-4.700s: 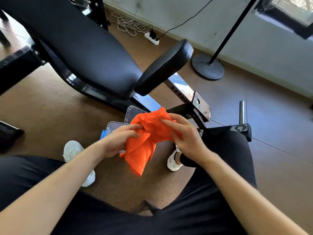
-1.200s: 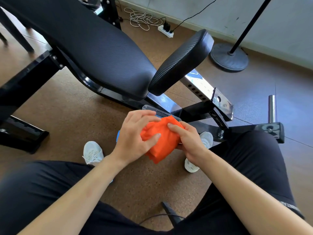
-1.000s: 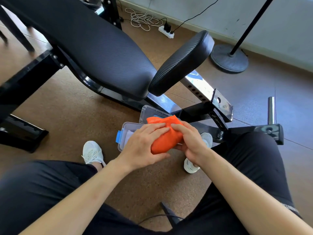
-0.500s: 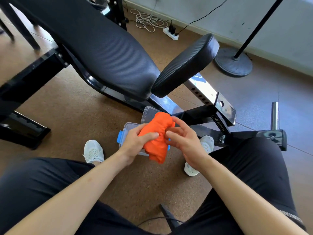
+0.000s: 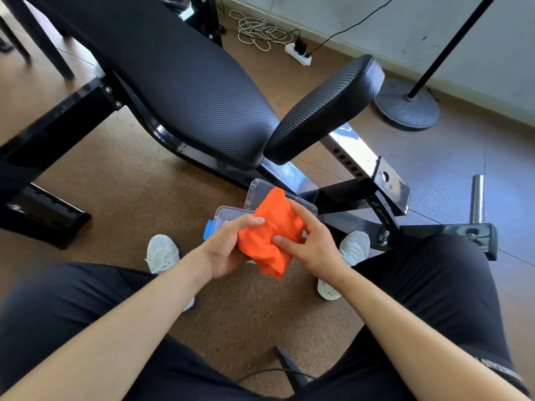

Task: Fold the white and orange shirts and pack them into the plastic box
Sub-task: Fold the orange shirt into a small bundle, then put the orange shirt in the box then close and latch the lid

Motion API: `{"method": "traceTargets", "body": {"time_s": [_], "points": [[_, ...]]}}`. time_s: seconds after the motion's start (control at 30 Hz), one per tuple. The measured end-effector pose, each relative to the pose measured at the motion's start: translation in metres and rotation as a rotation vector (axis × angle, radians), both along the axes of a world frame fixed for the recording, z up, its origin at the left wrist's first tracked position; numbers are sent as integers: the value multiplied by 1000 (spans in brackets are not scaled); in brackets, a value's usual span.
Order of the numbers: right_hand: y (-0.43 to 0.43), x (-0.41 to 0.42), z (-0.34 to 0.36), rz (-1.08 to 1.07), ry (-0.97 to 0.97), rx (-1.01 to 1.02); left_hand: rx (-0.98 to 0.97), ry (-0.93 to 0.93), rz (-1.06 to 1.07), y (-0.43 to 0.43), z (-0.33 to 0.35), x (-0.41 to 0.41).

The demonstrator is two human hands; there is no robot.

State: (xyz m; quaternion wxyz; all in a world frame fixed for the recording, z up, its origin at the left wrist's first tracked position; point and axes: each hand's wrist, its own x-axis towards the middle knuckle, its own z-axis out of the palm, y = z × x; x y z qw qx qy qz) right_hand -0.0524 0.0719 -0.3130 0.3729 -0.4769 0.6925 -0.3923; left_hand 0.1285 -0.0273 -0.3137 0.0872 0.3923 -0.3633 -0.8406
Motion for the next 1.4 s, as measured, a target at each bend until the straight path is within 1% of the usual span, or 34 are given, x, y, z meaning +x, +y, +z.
{"method": "traceTargets", "body": {"time_s": [0.03, 0.1, 0.2, 0.27, 0.33, 0.43, 0.5, 0.57, 0.63, 0.67, 0.77, 0.83, 0.93, 1.07, 1.2, 1.23, 1.3, 1.37, 1.4], "points": [[-1, 0, 0, -21, -15, -2, -51, -23, -34, 1, 2, -1], [-4, -2, -5, -30, -6, 1, -251, -128, -84, 2, 4, -4], [-6, -8, -16, -5, 4, 44, -514, -225, -86, 4, 1, -7], [-12, -16, -20, 30, 24, 70, -646, -289, -127, 1, -6, -8], [-21, -24, -25, 62, 31, 101, -738, -329, -125, -3, -13, -9], [-37, -29, -33, 88, 41, 139, -806, -330, -89, -11, -19, -14], [-50, -31, -42, 115, 69, 155, -864, -339, -118, -18, -24, -19], [-63, -32, -54, 148, 123, 187, -929, -366, -199, -29, -35, -23], [-76, -35, -70, 179, 169, 222, -909, -406, -288, -43, -55, -26], [-81, -35, -81, 192, 182, 235, -840, -415, -301, -49, -68, -28], [-88, -40, -118, 240, 183, 265, -600, -435, -196, -57, -114, -35], [-89, -47, -145, 289, 212, 280, -513, -452, -104, -58, -146, -41], [-89, -57, -181, 360, 262, 364, -418, -463, -57, -58, -197, -53], [-89, -69, -228, 432, 312, 454, -346, -478, -27, -59, -256, -67], [-94, -66, -263, 510, 387, 562, -354, -465, -45, -68, -303, -74], [-96, -64, -268, 540, 436, 548, -357, -462, -41, -71, -314, -73], [-100, -57, -280, 633, 568, 455, -371, -465, -30, -75, -335, -74], [-101, -51, -298, 827, 821, 392, -395, -469, -39, -79, -350, -76], [-103, -49, -307, 853, 941, 414, -408, -478, -43, -81, -357, -78]]}}
